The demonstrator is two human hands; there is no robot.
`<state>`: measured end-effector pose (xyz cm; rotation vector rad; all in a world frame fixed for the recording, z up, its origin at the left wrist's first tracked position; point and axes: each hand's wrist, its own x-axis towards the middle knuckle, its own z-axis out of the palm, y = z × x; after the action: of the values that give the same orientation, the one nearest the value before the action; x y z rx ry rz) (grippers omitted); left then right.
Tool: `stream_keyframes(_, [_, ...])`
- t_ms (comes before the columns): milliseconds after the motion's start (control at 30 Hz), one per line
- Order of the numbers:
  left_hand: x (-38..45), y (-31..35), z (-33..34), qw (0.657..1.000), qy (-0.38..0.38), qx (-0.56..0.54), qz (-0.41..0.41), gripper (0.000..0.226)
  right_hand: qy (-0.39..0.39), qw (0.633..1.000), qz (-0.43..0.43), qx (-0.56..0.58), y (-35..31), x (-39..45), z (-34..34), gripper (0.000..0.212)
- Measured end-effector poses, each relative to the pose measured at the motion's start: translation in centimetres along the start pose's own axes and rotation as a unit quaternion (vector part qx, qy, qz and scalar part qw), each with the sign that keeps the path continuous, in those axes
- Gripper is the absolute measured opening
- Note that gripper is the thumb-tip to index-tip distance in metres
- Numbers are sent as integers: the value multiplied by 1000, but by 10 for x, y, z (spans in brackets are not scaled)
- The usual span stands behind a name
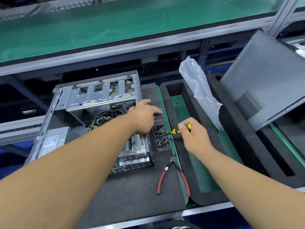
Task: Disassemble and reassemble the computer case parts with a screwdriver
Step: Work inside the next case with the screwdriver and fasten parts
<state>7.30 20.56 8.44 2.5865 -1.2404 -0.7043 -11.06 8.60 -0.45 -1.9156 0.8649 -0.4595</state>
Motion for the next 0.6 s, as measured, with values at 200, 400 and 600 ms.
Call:
stream_keyframes(200, [-1,4,-2,999,-18,23,-13,45,38,999,-13,31,-7,-2,-6,17])
stream_keyframes(400, [-1,12,0,995,-30,89,-19,25,66,991,-2,113,-20,-2,-25,20])
stream_keyframes(600, [0,30,-1,963,-39,262,-44,33,71,983,18,170,-34,-5,-35,19])
